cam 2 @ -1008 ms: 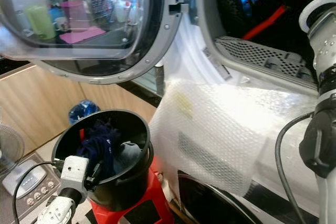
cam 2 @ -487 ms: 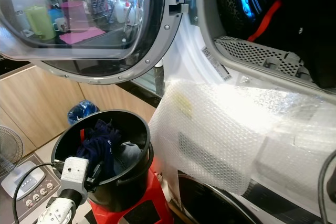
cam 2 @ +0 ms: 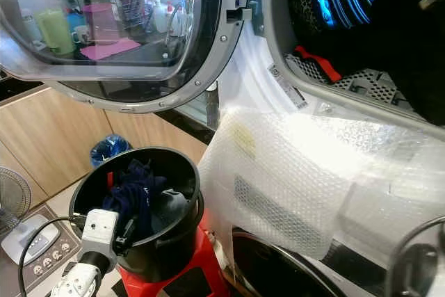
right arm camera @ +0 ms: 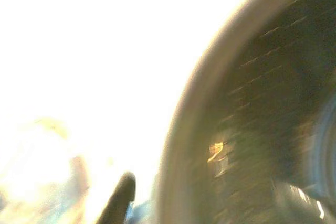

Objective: Clothes washing

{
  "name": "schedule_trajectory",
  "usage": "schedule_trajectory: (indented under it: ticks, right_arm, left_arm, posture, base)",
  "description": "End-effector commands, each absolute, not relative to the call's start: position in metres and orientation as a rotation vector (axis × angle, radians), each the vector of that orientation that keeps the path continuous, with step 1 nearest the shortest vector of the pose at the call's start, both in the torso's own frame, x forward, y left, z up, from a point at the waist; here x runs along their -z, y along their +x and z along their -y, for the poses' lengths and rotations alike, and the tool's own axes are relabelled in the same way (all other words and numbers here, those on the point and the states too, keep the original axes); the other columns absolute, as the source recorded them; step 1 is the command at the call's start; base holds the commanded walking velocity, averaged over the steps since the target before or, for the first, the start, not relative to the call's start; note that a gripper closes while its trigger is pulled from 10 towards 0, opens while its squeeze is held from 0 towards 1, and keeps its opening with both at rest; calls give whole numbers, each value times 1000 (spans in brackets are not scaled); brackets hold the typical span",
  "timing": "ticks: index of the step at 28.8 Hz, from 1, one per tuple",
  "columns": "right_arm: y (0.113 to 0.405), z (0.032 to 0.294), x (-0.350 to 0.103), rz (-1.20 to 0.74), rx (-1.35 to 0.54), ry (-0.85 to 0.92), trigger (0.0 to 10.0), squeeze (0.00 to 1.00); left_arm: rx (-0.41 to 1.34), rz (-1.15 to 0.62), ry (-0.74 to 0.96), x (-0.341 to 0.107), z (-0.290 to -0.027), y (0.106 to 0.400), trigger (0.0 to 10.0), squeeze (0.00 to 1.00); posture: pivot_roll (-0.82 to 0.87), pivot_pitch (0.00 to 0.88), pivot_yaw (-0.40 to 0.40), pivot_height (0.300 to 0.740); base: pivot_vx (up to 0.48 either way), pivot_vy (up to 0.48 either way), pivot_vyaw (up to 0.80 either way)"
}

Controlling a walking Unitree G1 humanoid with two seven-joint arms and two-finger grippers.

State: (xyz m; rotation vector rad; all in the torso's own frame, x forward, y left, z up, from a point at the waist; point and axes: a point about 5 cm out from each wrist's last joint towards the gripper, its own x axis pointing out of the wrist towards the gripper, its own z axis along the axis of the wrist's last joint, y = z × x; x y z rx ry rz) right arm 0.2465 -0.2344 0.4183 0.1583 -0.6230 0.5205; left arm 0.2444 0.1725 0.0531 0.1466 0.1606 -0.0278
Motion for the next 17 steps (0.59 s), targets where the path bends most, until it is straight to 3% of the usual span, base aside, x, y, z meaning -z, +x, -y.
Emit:
schedule_trajectory:
  ticks: [1,7,11,16,17]
  right_arm:
    - [230,223,-416,652,-673,110,10000,0]
    - [229,190,-358,430,-902,86,10000,0]
    - [200,154,-321,330,-1204,226,10000,0]
    - [189,139,-282,170,-1323,393,10000,0]
    - [190,136,-241,-7,-1290,429,10000,0]
  left_arm:
    - [46,-267,150,-33,-171,234,10000,0]
    - [38,-265,150,-33,-172,232,10000,0]
    - [39,-260,147,-33,-172,231,10000,0]
    - [5,-201,160,-41,-174,232,10000,0]
    - [-43,-158,203,-47,-180,233,10000,0]
  posture:
    - [-83,68,29,740]
    - [-78,64,27,740]
    - [-80,53,26,740]
    - [-83,41,21,740]
    - [-69,42,16,740]
  base:
    - [0,0,0]
    - [0,0,0]
    - [0,0,0]
    - [0,0,0]
    - [0,0,0]
